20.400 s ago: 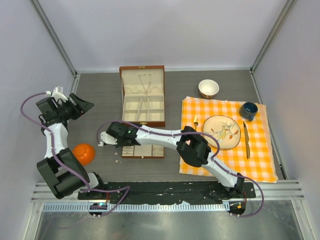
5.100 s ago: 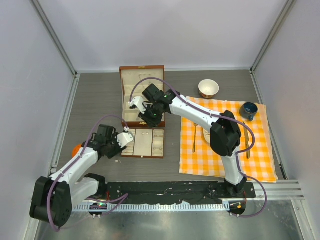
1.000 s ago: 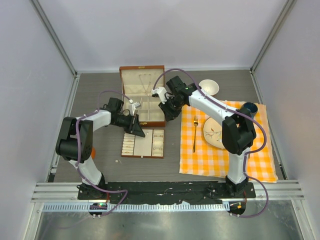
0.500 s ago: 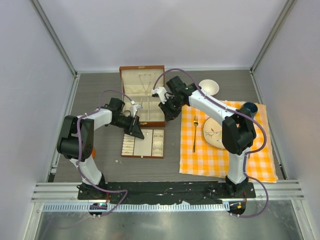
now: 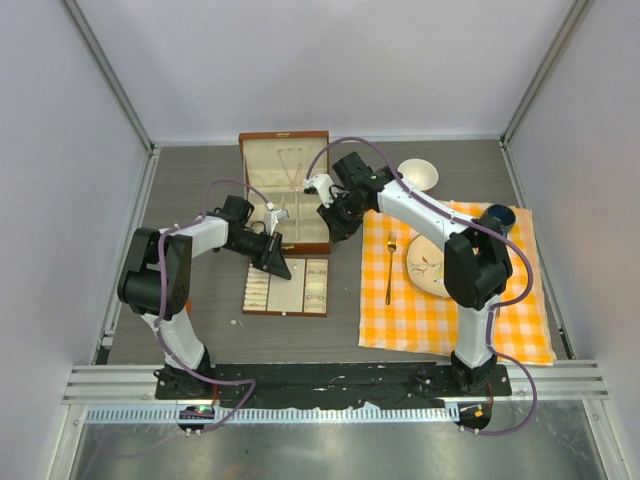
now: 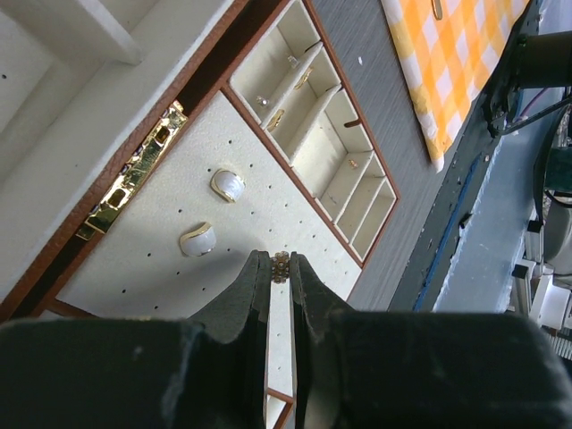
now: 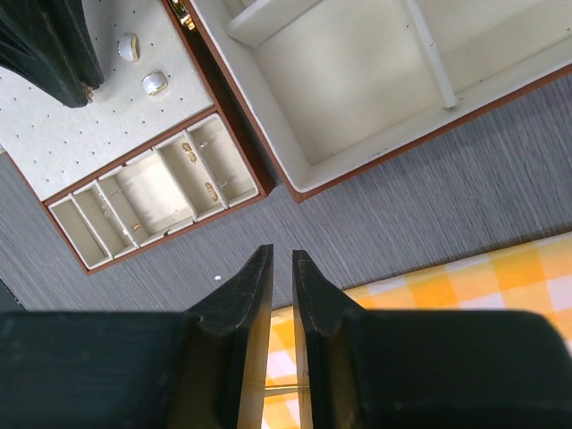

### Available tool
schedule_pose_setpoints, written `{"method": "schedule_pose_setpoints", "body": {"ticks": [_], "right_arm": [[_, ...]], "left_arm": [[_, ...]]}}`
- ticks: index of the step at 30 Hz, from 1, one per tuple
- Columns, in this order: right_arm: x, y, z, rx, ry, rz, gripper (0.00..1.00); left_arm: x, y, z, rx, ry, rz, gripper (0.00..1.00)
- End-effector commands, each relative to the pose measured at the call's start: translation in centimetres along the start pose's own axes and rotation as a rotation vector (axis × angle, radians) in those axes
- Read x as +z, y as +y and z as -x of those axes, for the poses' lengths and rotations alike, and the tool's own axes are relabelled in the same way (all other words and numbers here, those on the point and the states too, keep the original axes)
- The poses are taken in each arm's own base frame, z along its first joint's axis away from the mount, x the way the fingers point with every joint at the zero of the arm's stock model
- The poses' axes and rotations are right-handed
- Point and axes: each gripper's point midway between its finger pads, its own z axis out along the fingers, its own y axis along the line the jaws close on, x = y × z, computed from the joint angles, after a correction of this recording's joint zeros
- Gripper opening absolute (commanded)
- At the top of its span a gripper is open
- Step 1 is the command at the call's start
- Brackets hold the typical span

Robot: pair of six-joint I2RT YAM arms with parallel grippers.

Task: Organize the mixed jewelry
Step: Place the jewelry in the compartment layer.

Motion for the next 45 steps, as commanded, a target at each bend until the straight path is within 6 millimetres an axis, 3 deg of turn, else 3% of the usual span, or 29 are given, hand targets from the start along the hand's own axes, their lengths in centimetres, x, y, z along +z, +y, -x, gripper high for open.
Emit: {"method": "schedule_pose_setpoints", "body": {"ticks": [1,19,45], "right_arm": [[-0.39,0.08,0.73,-0.021,-0.034,-0.007,0.20],[-0.18,0.26,0.45,-0.018,-0.027,0.001,0.21],[-0.19,0.38,0.55,-0.023,-0.029,0.001,0.20]], "left_arm": [[0.00,-0.29,1.27,0.043,-0.021,-0.018,0.00],[0.12,-0.14,1.90,0.047,-0.029,-0.018,0.00],[-0.08,-0.12,1.13,0.046,-0.012,-0.005,0.00]]}}
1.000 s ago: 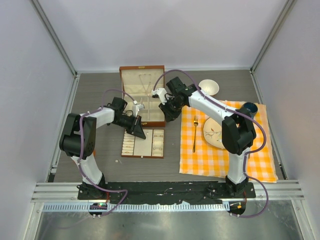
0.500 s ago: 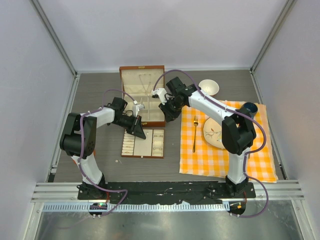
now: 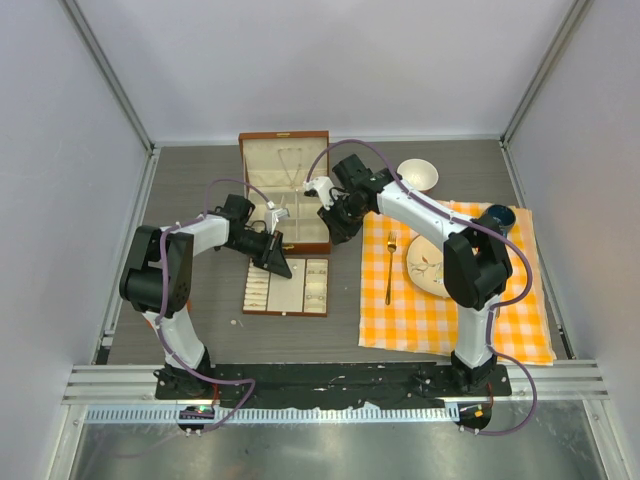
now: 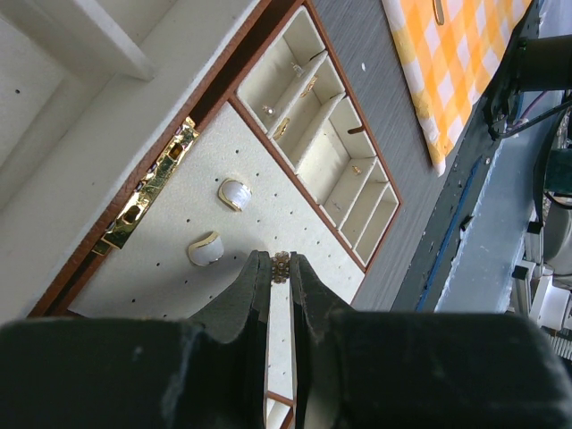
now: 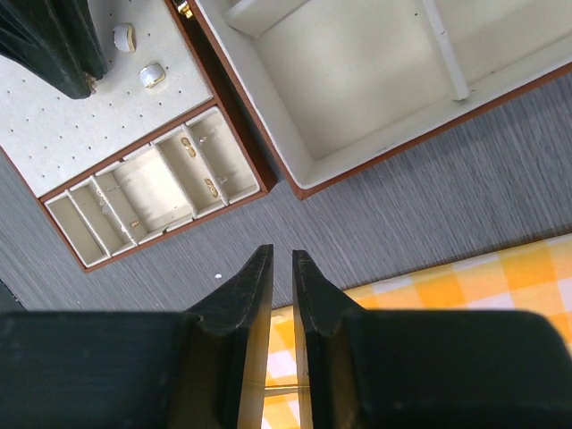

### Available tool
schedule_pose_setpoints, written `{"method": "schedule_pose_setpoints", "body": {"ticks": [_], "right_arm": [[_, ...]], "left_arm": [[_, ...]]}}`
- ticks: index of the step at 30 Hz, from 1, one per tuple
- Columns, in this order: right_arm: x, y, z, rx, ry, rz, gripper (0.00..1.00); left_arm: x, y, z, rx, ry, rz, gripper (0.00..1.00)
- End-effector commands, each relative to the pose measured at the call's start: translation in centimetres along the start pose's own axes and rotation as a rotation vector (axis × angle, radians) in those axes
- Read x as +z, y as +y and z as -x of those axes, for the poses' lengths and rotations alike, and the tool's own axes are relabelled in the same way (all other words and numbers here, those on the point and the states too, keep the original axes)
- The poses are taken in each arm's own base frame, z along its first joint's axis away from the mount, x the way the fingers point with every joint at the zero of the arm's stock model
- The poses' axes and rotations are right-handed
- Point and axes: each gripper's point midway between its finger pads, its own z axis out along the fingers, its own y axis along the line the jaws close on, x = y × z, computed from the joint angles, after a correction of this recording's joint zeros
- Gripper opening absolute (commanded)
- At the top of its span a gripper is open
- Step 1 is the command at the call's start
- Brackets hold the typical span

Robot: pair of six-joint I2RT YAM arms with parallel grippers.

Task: Organize the mixed jewelry
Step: Place the jewelry in the compartment layer.

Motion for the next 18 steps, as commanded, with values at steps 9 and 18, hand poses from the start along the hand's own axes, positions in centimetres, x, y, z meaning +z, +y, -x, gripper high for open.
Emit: {"method": "schedule_pose_setpoints", "body": {"ticks": [9,18], "right_arm": [[-0.46,0.26,1.06,-0.026,-0.038,-0.002,0.20],[-0.31,0.37,0.94,-0.028,-0.033,-0.001,0.20]], "left_arm": [[-0.41,-0.63,0.64,0.056,-0.014,-0.007,0.00],[-0.39,-0.61,0.56,0.055,-0.012,-0.007,0.00]]}}
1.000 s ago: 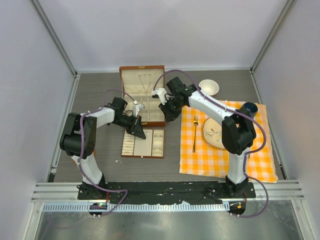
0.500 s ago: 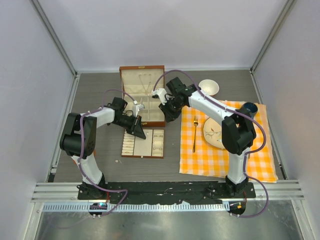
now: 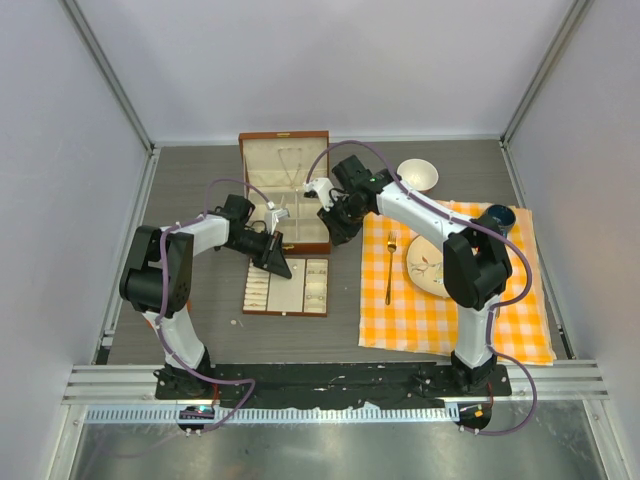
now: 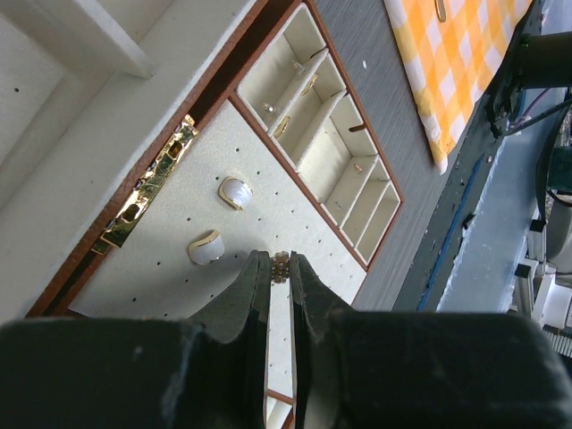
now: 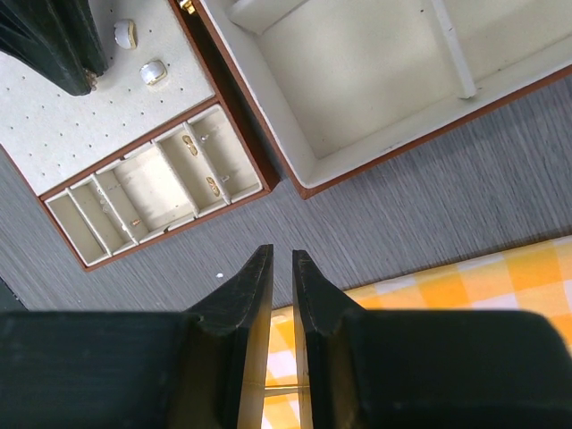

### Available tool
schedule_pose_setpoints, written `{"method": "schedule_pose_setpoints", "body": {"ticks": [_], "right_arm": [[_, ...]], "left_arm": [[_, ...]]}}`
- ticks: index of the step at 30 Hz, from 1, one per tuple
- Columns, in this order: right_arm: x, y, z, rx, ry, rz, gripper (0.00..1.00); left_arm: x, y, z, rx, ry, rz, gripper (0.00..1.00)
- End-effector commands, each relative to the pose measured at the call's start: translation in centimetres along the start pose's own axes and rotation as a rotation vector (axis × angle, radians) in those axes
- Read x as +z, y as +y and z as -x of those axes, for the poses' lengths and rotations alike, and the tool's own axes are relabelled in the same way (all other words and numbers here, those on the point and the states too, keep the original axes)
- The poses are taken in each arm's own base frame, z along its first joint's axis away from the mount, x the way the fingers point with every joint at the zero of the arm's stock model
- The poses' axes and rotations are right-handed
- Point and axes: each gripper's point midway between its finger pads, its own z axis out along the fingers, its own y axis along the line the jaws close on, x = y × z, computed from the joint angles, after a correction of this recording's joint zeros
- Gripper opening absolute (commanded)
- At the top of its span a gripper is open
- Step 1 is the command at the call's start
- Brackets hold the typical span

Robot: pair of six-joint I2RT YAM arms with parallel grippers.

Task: Organize the mixed jewelry
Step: Place the jewelry in the compartment layer.

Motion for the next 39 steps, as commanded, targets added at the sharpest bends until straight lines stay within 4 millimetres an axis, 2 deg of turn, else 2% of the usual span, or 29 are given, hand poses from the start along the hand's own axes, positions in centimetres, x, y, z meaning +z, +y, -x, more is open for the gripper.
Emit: {"method": "schedule_pose_setpoints", "body": {"ticks": [1,13,27,39], "right_arm": [[-0.4,0.2,1.1,-0.027,-0.037,-0.003,0.20],[-0.4,0.3,1.2,-0.030,-0.040,-0.002,0.21],[-0.7,0.6,1.5,-0.034,-0.049,0.005,0.20],[-1.0,0.8,1.6,-0.039,-0.058,0.013,0.20]], "left_arm": [[-0.4,-0.7,0.6,0.048,-0.013,-0.008,0.00],[-0.3,-0.1,0.6,0.034,-0.003,0.012,0.00],[-0.5,1.6,0.7,0.017,0.006,0.119,0.04],[-1.1,2.3,-0.4,0.047,0.034,0.181,0.06]]}}
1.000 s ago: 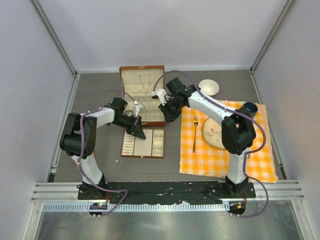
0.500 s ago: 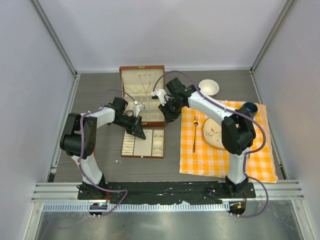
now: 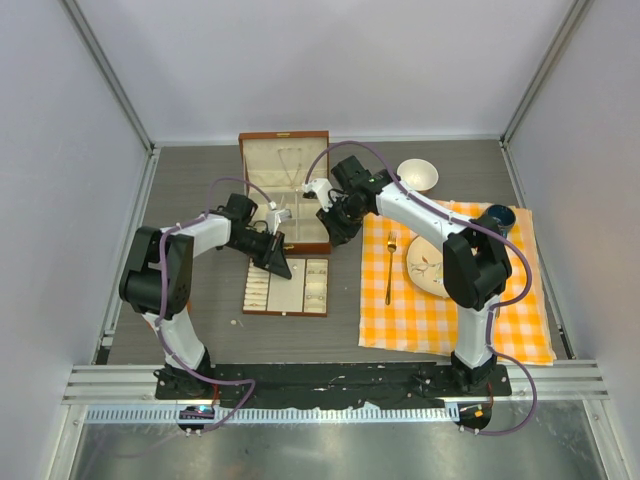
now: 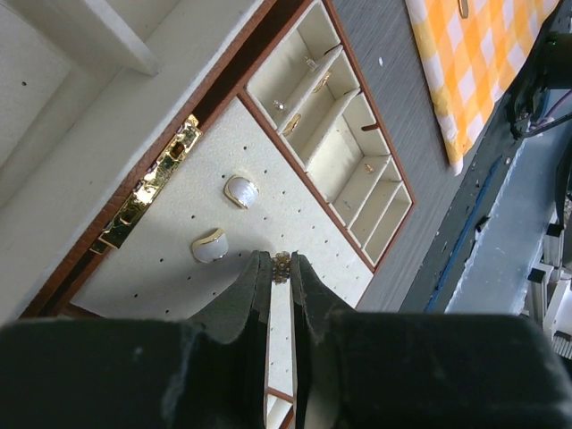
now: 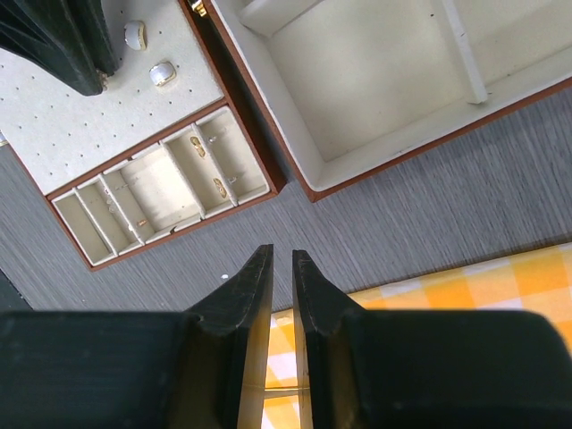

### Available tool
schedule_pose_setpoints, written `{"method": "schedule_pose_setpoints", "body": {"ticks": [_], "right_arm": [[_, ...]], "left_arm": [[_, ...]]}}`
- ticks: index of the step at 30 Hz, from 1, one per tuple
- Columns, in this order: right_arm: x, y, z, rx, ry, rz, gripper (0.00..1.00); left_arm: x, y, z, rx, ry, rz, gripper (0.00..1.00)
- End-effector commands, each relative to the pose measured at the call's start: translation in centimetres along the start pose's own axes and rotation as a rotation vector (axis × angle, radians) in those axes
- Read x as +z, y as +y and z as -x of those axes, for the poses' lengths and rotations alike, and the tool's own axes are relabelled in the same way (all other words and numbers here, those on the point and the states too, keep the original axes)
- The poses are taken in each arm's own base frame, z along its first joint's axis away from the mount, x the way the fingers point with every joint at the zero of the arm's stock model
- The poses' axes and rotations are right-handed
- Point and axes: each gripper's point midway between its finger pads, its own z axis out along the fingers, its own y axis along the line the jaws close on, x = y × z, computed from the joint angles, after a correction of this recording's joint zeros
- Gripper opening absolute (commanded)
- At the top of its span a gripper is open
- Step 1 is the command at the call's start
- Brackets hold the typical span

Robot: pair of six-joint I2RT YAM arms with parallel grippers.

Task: Organize the mixed jewelry
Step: Place the jewelry in the compartment layer.

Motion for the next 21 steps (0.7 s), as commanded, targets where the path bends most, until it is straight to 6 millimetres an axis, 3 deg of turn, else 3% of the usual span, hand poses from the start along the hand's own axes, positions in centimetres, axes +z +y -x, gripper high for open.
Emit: {"method": "schedule_pose_setpoints", "body": {"ticks": [1,7,21], "right_arm": [[-1.00,0.50,1.53,-0.032,-0.055,0.004,0.21],[-0.83,0.58,1.43,-0.032,-0.052,0.011,0.21],[-0.90,0.93,1.42,-0.036,-0.053,0.022,0.20]], "left_arm": [[-0.93,1.79,-0.35,0.053,0.016,0.123,0.05],[-1.21,2.02,-0.61,0.064,0.025,0.147,0.06],[-1.81,1.91,-0.86,0.078,0.031,0.174,0.26]]}}
